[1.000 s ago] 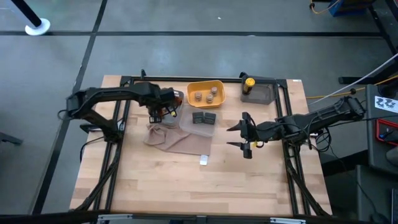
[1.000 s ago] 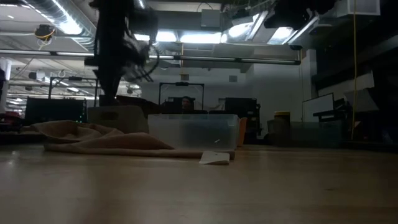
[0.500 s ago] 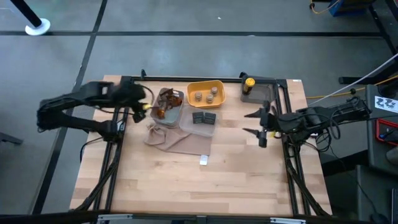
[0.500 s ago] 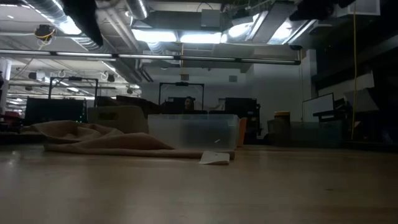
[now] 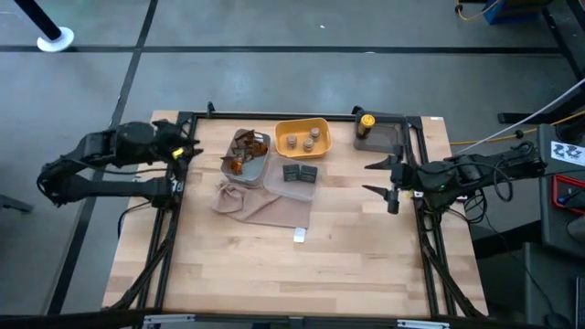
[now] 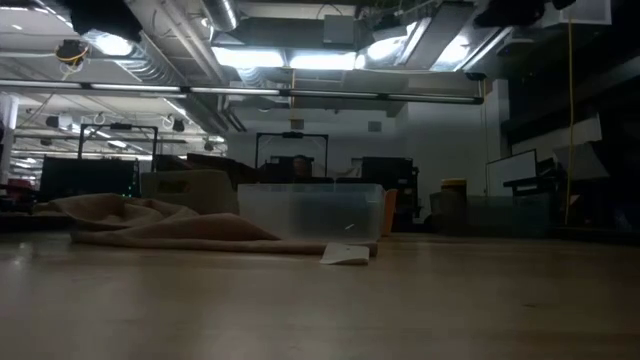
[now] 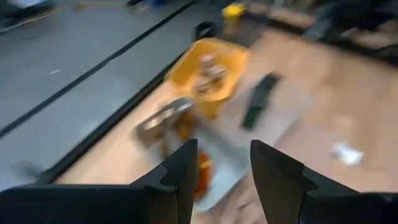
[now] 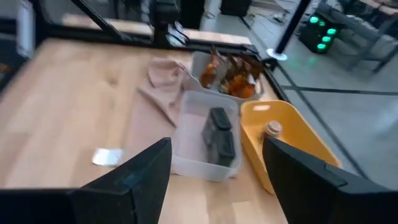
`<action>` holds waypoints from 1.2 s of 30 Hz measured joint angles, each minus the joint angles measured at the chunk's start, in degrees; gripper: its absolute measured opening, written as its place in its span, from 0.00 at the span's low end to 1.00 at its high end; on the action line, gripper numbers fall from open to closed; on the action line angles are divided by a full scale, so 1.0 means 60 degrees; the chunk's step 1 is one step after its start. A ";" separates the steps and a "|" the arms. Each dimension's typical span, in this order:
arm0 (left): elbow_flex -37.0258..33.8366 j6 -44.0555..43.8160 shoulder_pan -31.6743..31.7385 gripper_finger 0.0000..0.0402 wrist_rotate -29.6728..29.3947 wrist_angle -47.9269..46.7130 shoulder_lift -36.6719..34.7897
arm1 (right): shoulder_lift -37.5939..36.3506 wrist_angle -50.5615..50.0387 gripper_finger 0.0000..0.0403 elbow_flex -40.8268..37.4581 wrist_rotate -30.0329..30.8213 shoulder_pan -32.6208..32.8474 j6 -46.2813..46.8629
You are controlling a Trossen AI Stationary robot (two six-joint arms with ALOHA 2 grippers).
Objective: Sort spices by type
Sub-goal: Return to Home Position
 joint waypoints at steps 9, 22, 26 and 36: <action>-0.3308 0.0189 -0.0004 0.33 0.2124 0.3826 -0.1912 | -0.1223 0.0200 0.63 -0.0143 -0.1611 -0.0537 0.0553; -0.7046 0.0402 0.0000 0.33 0.3765 0.8850 -0.2234 | -0.3454 0.2544 0.63 -0.3530 -0.3406 -0.2005 0.1507; -0.7860 0.0441 0.0000 0.33 0.4522 1.0128 -0.2235 | -0.4366 0.2557 0.63 -0.4484 -0.3940 -0.2443 0.2137; -0.9104 0.0259 0.0000 0.33 0.4863 1.1760 -0.2242 | -0.7021 0.2574 0.63 -0.6192 -0.4300 -0.2750 0.2768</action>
